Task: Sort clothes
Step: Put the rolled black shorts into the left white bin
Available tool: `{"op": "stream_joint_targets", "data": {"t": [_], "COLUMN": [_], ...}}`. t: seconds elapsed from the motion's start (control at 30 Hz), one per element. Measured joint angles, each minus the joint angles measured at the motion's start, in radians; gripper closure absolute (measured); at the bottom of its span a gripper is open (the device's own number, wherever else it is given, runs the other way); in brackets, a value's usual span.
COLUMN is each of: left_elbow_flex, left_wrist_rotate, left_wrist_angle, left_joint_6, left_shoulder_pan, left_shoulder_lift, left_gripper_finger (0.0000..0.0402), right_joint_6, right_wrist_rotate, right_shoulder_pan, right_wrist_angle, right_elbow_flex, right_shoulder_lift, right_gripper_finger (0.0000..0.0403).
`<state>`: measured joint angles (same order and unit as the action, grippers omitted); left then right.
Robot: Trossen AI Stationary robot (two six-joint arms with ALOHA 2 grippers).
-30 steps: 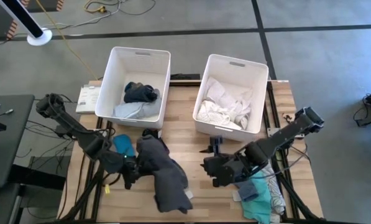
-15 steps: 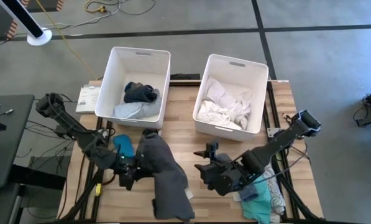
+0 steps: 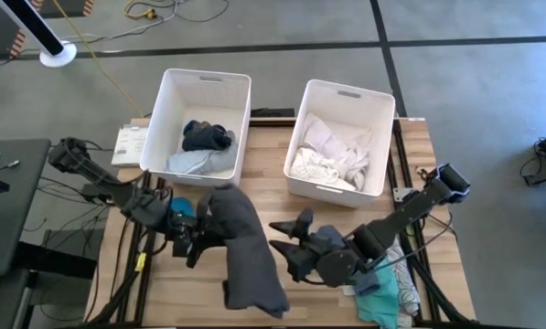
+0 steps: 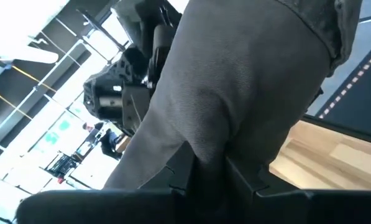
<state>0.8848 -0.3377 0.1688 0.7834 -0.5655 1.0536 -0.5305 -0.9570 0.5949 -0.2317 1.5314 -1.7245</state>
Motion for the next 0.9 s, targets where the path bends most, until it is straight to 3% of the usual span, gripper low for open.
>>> {"op": "stream_joint_targets", "data": {"t": [0.23, 0.53, 0.7, 0.9], "left_elbow_flex": [0.0, 0.0, 0.0, 0.0], "left_wrist_rotate": [0.051, 0.086, 0.129, 0.218], "left_wrist_angle": [0.001, 0.006, 0.013, 0.055], "left_joint_6": [-0.01, -0.015, -0.03, -0.063], "left_shoulder_pan": [0.043, 0.078, 0.099, 0.121], "left_shoulder_lift": [-0.001, -0.001, -0.001, -0.001], "left_gripper_finger": [0.0359, 0.0359, 0.0359, 0.0358], "right_joint_6": [-0.171, -0.209, -0.256, -0.317], "right_wrist_rotate": [0.002, 0.053, 0.137, 0.284], "right_shoulder_pan": [-0.001, -0.002, -0.002, -0.012], "right_wrist_angle": [0.139, 0.182, 0.254, 0.337], "right_elbow_flex": [0.0, 0.0, 0.0, 0.0], "right_shoulder_lift": [0.0, 0.0, 0.0, 0.0], "right_gripper_finger": [0.0147, 0.0147, 0.0139, 0.0092]}}
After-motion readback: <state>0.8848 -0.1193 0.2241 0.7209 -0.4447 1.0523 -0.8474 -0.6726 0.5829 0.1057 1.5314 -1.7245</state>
